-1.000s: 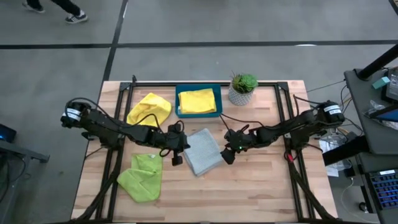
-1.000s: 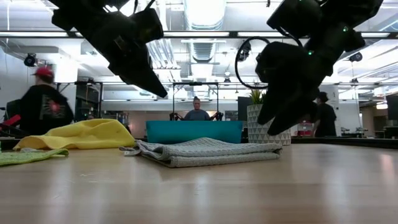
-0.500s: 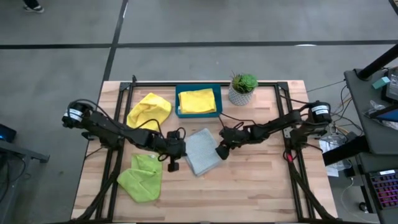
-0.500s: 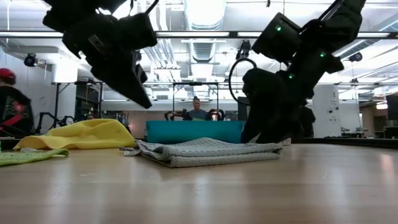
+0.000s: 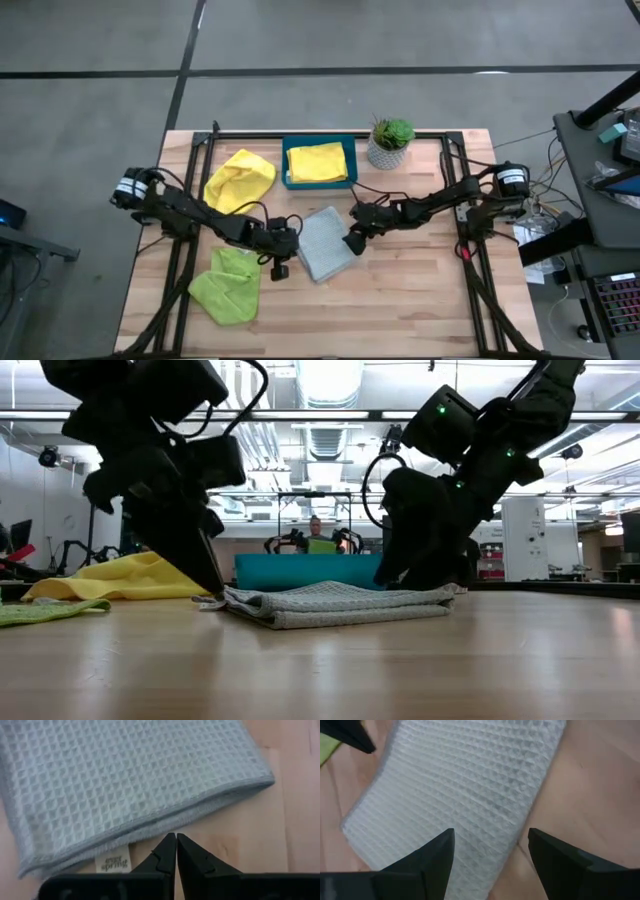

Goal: Fold microfiber towels
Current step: Fold the gray microfiber cloth

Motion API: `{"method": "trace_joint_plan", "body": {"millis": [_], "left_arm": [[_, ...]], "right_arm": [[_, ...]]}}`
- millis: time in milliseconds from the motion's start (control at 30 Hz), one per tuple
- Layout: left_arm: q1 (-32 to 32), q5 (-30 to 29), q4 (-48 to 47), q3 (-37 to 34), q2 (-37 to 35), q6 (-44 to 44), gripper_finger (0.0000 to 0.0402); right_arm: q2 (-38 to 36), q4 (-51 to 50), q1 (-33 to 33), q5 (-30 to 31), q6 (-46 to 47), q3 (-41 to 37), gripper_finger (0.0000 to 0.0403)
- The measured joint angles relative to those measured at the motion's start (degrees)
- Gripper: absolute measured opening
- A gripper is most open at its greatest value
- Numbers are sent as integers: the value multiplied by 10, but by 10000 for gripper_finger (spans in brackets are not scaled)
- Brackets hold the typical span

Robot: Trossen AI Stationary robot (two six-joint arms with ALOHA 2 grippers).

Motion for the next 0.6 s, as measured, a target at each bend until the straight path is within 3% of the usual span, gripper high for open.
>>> {"method": "trace_joint_plan", "body": {"millis": [200,600], "left_arm": [[0,0,1,-1,9,1,0],[0,0,-2,-1,-13,49,0]], "right_arm": [[7,17,-2,-2,-4,0,237],[27,64,-7,-2,-3,1,184]]}}
